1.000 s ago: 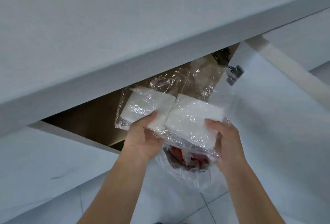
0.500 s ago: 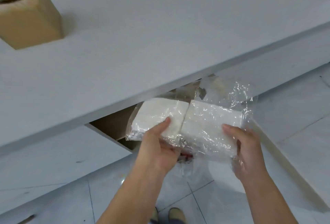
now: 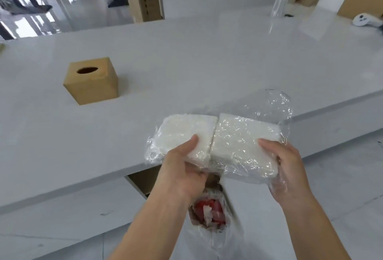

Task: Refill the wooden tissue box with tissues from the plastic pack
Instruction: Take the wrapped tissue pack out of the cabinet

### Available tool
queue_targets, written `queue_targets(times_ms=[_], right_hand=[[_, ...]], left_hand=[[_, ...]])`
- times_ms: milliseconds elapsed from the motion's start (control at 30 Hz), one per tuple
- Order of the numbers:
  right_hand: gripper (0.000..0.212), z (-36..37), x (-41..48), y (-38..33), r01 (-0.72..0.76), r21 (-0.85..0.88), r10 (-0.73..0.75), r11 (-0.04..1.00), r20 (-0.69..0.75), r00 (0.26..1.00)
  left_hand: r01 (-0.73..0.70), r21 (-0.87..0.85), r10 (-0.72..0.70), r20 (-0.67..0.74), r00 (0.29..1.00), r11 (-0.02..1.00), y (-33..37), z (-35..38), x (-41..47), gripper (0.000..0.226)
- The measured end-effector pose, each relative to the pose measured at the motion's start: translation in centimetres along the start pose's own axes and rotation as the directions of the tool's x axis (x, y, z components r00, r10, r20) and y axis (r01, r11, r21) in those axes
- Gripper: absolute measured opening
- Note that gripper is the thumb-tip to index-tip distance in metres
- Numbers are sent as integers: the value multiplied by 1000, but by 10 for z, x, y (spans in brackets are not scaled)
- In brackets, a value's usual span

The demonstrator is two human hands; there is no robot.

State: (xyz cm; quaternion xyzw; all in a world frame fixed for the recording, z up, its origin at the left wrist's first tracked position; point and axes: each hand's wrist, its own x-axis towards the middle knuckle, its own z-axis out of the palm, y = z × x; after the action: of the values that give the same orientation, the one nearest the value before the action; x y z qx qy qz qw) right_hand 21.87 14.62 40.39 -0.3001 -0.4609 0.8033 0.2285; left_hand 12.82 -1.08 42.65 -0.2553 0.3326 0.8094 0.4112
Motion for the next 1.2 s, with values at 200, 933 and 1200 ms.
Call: queue_targets(times_ms=[200, 933, 1200], right_hand=[[21, 48, 25, -24, 42, 26, -44, 999, 111, 993], [21, 235, 145, 14, 111, -13, -110, 994, 99, 989], [30, 237, 174, 45, 39, -221, -35, 975, 23, 999]], left_hand=[[-137, 120, 143, -37, 989, 983, 59, 32, 14, 27], [-252, 414, 316, -94, 944, 875, 299, 72, 144, 32], [-374, 447, 453, -80, 888, 812, 305, 64, 198, 83]])
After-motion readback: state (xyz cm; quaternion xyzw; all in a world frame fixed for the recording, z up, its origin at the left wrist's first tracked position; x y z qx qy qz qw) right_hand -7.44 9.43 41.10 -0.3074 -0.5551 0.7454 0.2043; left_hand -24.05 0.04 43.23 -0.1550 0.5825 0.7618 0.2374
